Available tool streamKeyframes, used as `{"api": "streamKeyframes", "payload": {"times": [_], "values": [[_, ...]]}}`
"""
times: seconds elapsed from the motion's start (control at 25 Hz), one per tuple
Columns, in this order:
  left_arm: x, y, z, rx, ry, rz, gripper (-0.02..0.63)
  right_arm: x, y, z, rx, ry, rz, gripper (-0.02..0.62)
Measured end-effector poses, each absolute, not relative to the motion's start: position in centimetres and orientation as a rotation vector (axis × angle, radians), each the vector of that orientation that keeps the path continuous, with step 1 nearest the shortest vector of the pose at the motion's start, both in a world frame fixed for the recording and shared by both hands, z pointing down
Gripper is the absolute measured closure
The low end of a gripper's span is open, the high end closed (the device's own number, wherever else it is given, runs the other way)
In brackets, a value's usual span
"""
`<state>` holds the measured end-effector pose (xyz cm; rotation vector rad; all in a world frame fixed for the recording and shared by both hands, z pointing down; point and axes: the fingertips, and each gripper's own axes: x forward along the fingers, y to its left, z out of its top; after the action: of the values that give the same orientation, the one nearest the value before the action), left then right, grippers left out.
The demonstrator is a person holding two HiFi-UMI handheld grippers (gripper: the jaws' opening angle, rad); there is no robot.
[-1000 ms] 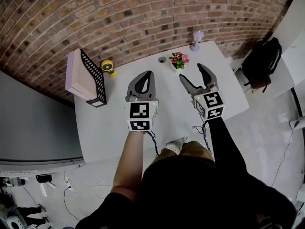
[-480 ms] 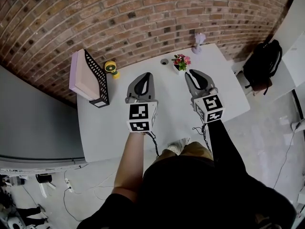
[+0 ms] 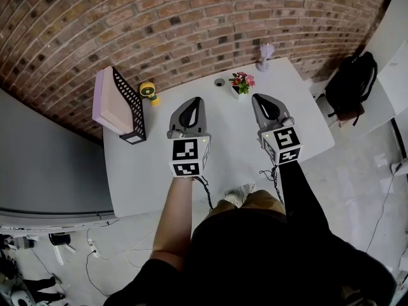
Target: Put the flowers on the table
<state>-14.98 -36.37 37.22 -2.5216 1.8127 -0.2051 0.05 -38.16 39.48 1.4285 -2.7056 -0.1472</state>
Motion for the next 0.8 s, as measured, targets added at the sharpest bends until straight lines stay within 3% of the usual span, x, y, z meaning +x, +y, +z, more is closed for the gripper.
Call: {"api": "streamKeyframes", "payload": {"times": [0.8], "values": [[-14.28, -35.45, 37.47, -2.531, 1.795, -0.223, 0.6, -0.12, -37.72, 39.26, 1.409, -2.719, -0.139, 0.595]]}}
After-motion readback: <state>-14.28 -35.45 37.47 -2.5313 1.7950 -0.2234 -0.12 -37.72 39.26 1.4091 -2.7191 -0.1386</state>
